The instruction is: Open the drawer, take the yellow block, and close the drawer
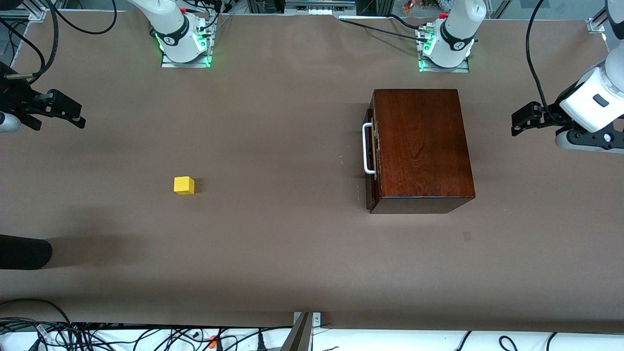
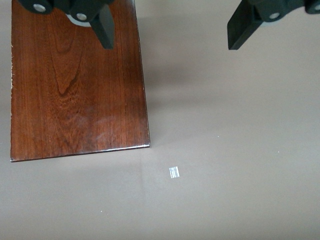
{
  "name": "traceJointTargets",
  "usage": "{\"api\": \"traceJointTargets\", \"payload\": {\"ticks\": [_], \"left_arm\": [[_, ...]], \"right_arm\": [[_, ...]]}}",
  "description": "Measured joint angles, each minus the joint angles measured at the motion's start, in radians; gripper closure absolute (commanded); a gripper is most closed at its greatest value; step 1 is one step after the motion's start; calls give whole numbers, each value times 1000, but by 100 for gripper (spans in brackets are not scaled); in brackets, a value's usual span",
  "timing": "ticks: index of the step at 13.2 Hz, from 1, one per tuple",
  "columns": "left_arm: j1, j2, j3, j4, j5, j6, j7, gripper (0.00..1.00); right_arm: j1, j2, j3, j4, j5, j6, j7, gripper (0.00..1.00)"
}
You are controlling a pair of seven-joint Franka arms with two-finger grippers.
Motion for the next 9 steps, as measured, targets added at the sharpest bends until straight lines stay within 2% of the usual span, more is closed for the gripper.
{"api": "traceJointTargets", "payload": {"ticks": [9], "left_arm": [[-1,-24,1,-28,0,8,-4,0]], "right_arm": [[0,0,3,0,0,0,0,0]]}}
